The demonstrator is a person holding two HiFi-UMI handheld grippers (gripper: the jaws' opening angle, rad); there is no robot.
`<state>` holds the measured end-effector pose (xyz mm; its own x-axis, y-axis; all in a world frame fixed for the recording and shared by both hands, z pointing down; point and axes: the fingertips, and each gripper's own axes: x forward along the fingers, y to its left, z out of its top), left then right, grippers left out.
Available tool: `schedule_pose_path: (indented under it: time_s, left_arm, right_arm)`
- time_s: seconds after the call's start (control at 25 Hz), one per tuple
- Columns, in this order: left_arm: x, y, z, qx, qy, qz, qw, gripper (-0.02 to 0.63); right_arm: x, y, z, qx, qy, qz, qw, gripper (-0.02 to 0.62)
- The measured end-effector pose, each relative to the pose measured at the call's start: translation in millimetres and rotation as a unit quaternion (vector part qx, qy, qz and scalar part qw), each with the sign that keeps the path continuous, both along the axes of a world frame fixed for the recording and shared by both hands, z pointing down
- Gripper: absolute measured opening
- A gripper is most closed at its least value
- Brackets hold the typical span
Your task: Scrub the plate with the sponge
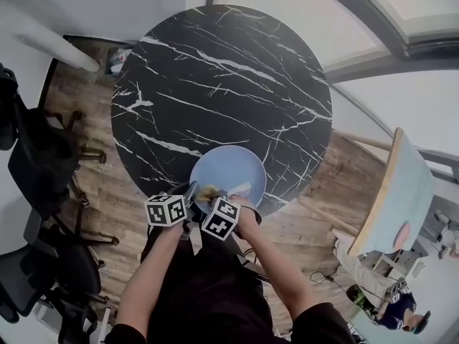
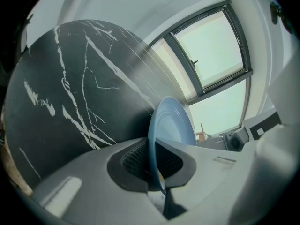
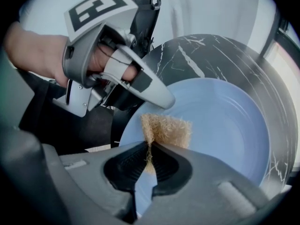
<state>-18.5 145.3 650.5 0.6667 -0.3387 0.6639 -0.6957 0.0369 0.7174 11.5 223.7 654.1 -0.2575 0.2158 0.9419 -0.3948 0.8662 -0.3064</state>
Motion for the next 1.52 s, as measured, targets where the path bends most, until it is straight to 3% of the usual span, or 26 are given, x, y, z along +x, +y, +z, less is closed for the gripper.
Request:
schedule_pose_path:
  time_s: [0.36,0.92,1.52]
  left_arm:
    - [0.7,0.5,0.9,-0.001,0.002,0.001,1.0000,0.025]
    - [1.0,-0.8,0.5,-0.001,0.010,0.005,0.9999,0.028]
    - [0.3,-0.4,0.6,-0.001,0.009,0.002,1.0000,0.028]
  right_arm:
    - [-1.0,-12.3,-1.6,-0.032,-0.016,0.012,0.999,0.021]
    - [2.9,-34.9,-4.4,-0.076,-0.028,-0.009,0.997,0.021]
    - [22.6,-82.9,-5.8,-0.069,-0.023,0.083,0.994,0.021]
